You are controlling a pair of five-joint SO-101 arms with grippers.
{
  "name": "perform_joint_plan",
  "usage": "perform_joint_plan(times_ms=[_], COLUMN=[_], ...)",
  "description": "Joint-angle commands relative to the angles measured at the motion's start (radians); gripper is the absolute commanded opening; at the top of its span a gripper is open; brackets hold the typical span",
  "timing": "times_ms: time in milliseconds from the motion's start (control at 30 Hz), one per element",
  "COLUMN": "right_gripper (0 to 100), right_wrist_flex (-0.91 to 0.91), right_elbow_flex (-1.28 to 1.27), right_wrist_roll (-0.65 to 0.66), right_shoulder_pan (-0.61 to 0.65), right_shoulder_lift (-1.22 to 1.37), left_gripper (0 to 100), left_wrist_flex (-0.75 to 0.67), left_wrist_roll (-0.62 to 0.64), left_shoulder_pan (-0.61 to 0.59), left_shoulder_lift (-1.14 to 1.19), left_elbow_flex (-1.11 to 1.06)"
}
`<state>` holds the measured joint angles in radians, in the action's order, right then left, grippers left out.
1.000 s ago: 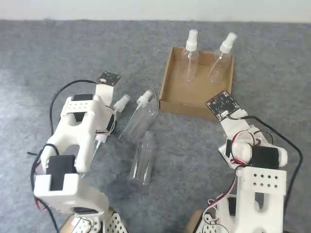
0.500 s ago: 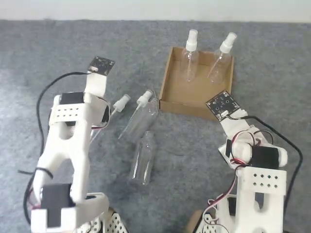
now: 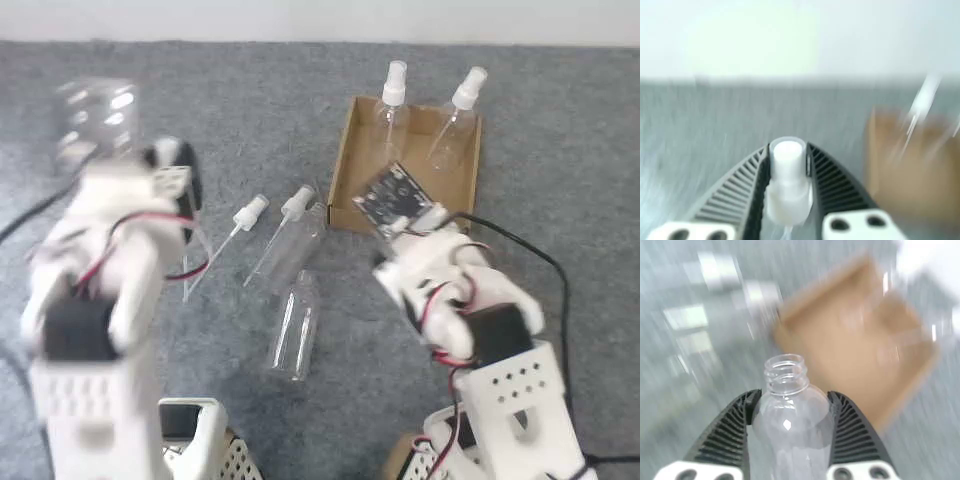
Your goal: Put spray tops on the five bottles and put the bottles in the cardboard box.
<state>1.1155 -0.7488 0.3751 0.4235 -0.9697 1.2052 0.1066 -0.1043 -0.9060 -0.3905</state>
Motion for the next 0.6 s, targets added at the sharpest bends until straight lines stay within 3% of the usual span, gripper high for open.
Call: perform_joint_plan(times_ms=[0, 233, 333, 567], right_gripper=[0.6, 0.6, 0.6, 0.6], right_wrist_flex=[-0.219, -0.496, -0.581, -0.584], right_elbow_flex=[0.052, -0.117, -0.187, -0.255], right_wrist_roll=[-0.106, -0.106, -0.106, -0.106], right_shoulder_pan=[0.217, 0.464, 0.51, 0.553], right_shoulder_lift=[-0.008, 0.058, 0.061, 0.059], left_gripper=[3, 1, 1, 1], left_wrist_flex=[-0.087, -0.086, -0.084, -0.086], left_wrist_roll=[0.068, 0.212, 0.284, 0.376], left_shoulder_pan=[0.0, 0.009, 0.009, 0.011], left_shoulder_lift=[-0.172, -0.212, -0.21, -0.212], left_elbow_flex=[0.124, 0.306, 0.298, 0.255])
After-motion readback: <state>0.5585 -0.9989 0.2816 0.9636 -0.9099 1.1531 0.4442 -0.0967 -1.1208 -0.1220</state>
